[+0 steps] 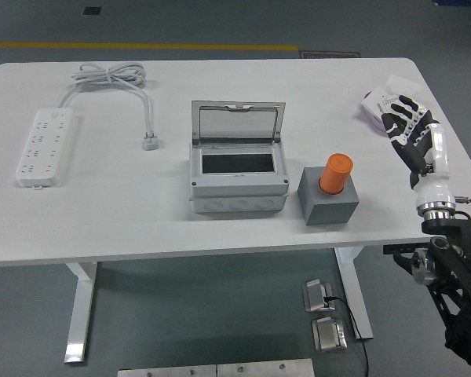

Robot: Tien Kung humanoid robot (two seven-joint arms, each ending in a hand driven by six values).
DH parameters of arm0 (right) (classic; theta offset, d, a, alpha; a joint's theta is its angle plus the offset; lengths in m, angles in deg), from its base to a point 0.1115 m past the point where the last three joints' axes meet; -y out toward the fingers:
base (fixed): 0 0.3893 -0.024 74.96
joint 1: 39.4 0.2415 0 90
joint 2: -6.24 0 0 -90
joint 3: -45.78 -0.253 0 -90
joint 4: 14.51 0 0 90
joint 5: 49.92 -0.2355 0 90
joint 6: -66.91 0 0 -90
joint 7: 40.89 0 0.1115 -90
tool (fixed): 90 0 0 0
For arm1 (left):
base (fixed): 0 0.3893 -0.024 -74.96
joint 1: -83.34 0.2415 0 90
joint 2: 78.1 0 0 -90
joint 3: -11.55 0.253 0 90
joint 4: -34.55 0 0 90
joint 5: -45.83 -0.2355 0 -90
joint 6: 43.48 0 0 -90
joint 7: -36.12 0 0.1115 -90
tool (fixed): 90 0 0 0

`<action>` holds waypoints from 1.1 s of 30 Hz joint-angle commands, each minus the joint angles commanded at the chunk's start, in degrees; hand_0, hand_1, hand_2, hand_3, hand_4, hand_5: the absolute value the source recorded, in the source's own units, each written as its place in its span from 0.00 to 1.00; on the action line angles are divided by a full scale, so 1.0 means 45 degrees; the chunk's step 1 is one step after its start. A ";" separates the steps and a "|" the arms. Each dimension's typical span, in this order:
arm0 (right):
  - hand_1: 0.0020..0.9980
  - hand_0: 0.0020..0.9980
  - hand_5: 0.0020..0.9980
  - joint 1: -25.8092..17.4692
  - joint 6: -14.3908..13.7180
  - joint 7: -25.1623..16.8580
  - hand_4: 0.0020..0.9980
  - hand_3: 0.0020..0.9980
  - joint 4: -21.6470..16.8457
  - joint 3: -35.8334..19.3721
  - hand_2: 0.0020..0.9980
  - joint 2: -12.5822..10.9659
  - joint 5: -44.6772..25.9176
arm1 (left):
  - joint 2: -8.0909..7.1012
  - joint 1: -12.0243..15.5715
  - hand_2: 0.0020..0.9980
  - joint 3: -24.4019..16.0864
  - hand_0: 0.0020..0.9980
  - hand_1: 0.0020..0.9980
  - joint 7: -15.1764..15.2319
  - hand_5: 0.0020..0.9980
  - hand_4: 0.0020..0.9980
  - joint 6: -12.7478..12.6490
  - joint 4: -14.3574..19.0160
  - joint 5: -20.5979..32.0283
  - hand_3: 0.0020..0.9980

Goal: Fetch the battery,place it into the box,close the lid of the box

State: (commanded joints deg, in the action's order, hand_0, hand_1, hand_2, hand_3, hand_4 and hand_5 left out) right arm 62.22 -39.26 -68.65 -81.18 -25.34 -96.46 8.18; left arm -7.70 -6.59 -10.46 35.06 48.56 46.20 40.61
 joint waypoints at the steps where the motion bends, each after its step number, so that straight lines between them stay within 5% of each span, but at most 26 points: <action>1: 0.70 0.76 0.44 0.0039 0.0003 -0.0004 0.94 0.77 0.0041 0.0109 0.71 0.0025 -0.0028 | -0.0002 -0.0008 0.61 0.0011 0.62 0.68 -0.0001 0.20 0.72 0.0000 0.0002 0.0003 0.65; 14: 0.69 0.75 0.46 0.0951 0.0131 -0.0043 0.94 0.76 0.1490 0.1638 0.69 0.0376 -0.0571 | 0.0060 -0.0094 0.61 0.0415 0.62 0.68 -0.0025 0.20 0.72 0.0014 0.0014 0.0213 0.65; 33: 0.69 0.74 0.43 0.1264 0.0342 0.0151 0.92 0.76 0.2174 0.2822 0.68 0.0537 -0.0890 | 0.0126 -0.0132 0.61 0.0864 0.62 0.68 -0.0059 0.20 0.72 0.0024 -0.0003 0.0453 0.65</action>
State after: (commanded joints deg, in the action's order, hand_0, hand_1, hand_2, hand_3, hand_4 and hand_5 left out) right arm 67.90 -37.71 -67.97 -71.40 -12.64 -94.04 4.18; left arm -7.13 -7.18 -6.57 34.79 48.67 46.18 42.65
